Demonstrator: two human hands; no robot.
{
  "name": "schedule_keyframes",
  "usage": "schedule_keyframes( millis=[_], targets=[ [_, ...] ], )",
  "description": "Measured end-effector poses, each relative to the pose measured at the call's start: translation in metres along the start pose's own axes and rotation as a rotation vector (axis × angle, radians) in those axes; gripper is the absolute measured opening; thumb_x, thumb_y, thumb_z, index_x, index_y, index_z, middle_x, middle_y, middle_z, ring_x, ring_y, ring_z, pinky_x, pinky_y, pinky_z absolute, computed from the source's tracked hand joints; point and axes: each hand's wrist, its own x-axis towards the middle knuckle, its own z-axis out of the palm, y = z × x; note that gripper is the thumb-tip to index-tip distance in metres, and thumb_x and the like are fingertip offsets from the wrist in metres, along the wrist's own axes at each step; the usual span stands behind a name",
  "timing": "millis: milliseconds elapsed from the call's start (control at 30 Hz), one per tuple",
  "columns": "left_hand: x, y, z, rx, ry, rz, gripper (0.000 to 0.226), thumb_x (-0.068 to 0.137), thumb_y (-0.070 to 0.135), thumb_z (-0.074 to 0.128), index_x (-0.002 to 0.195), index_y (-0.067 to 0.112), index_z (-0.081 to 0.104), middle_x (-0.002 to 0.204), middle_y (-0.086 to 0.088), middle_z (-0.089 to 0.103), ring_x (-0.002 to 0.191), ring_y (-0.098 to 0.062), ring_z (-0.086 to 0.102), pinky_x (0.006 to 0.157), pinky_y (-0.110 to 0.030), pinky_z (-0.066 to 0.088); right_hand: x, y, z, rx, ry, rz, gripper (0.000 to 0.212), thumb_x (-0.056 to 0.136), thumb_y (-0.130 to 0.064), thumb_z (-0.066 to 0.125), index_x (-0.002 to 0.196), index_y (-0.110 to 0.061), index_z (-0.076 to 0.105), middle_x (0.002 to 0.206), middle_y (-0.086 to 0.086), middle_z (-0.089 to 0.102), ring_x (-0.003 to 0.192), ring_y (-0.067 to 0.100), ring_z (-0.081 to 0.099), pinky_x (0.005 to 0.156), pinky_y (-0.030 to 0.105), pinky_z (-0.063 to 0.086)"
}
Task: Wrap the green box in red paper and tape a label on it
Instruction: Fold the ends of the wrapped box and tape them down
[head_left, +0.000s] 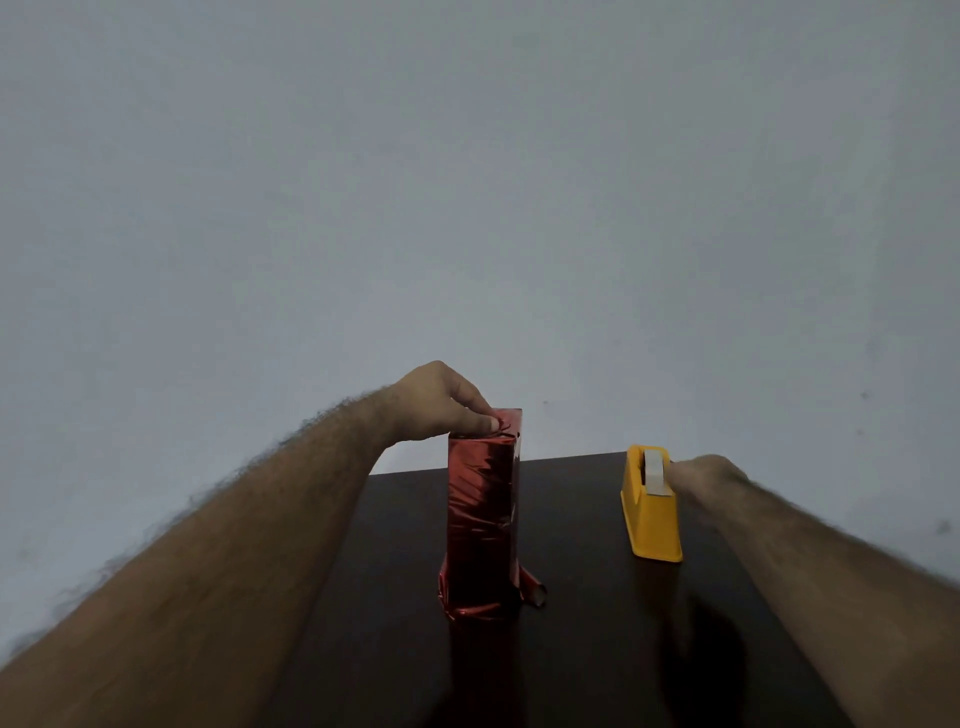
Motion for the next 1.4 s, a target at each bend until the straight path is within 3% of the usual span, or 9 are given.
schedule_keyframes(
  millis=[200,267,367,567,800,900,1067,1200,1400],
  targets=[
    [0.001,-0.010,0.003,0.074,0.053,0.162,0.010,0.088,0.035,0.085,0.095,0.028,0.087,0.122,0.019,0.069,0.118,0.004,0.059,0.097,-0.024,0.045,0.000,0.011,0.000,0.323,-0.249,0.163,0.039,0.107,-0.028,0.058,0.140,-0.007,0.055,0.127,0.017,0.066,0.103,0.036,0.067,0.095,0.055,0.056],
    [0.000,-0.012,0.003,0.039,0.031,0.178,0.009,0.090,0.032,0.084,0.098,0.030,0.086,0.117,0.019,0.075,0.116,0.003,0.064,0.102,-0.024,0.046,0.000,0.006,0.005,0.283,-0.174,0.128,0.049,0.106,-0.027,0.060,0.149,-0.006,0.049,0.137,0.021,0.062,0.118,0.041,0.063,0.099,0.055,0.053],
    [-0.004,-0.014,0.003,-0.030,0.002,0.140,0.014,0.092,0.029,0.082,0.106,0.026,0.085,0.107,0.016,0.080,0.107,0.000,0.072,0.103,-0.029,0.054,-0.005,-0.008,0.006,0.038,0.114,-0.103,0.040,0.101,-0.031,0.064,0.129,-0.003,0.063,0.119,0.019,0.066,0.103,0.037,0.064,0.082,0.042,0.058],
    [-0.009,-0.018,0.004,-0.169,-0.007,0.068,0.018,0.094,0.025,0.080,0.110,0.018,0.084,0.108,0.009,0.081,0.105,-0.008,0.076,0.101,-0.037,0.059,-0.004,-0.006,0.006,0.004,-0.059,0.079,0.046,0.104,-0.031,0.062,0.137,0.001,0.054,0.129,0.022,0.061,0.116,0.039,0.062,0.091,0.044,0.055],
    [-0.012,-0.017,0.010,-0.206,0.003,0.047,0.016,0.095,0.023,0.079,0.108,0.015,0.085,0.110,0.010,0.081,0.104,-0.008,0.076,0.099,-0.037,0.060,0.016,-0.003,0.009,0.384,-0.177,0.248,0.061,0.097,-0.006,0.069,0.152,-0.012,0.044,0.143,0.016,0.055,0.111,0.035,0.061,0.044,0.043,0.057],
    [-0.013,-0.019,0.012,-0.226,0.018,0.041,0.014,0.095,0.022,0.079,0.104,0.014,0.085,0.109,0.009,0.081,0.104,-0.011,0.077,0.099,-0.038,0.060,0.010,-0.011,0.006,0.480,-0.179,0.313,0.058,0.098,-0.002,0.067,0.152,-0.009,0.047,0.149,0.015,0.050,0.122,0.036,0.057,0.053,0.050,0.062],
    [-0.015,-0.020,0.012,-0.271,0.029,0.038,0.013,0.095,0.018,0.079,0.104,0.012,0.085,0.108,0.008,0.081,0.102,-0.010,0.077,0.093,-0.030,0.060,-0.013,-0.019,0.007,0.716,-0.185,0.297,0.066,0.101,0.000,0.059,0.161,-0.011,0.033,0.165,0.015,0.033,0.145,0.044,0.040,0.098,0.068,0.054],
    [-0.012,-0.020,0.015,-0.292,0.035,0.043,0.015,0.094,0.016,0.079,0.105,0.008,0.084,0.110,0.008,0.081,0.102,-0.003,0.076,0.079,-0.011,0.056,-0.005,0.005,0.022,0.866,-0.178,0.224,0.086,0.071,-0.004,0.076,0.150,-0.010,0.044,0.145,0.012,0.047,0.135,0.043,0.050,0.097,0.066,0.055],
    [-0.011,-0.020,0.016,-0.316,0.030,0.023,0.013,0.094,0.017,0.080,0.104,0.010,0.085,0.109,0.011,0.081,0.102,0.000,0.075,0.079,-0.010,0.055,-0.049,0.019,0.024,1.050,-0.014,0.197,0.053,0.087,0.002,0.072,0.137,0.003,0.054,0.130,0.016,0.057,0.110,0.030,0.058,0.091,0.058,0.061]
  ],
)
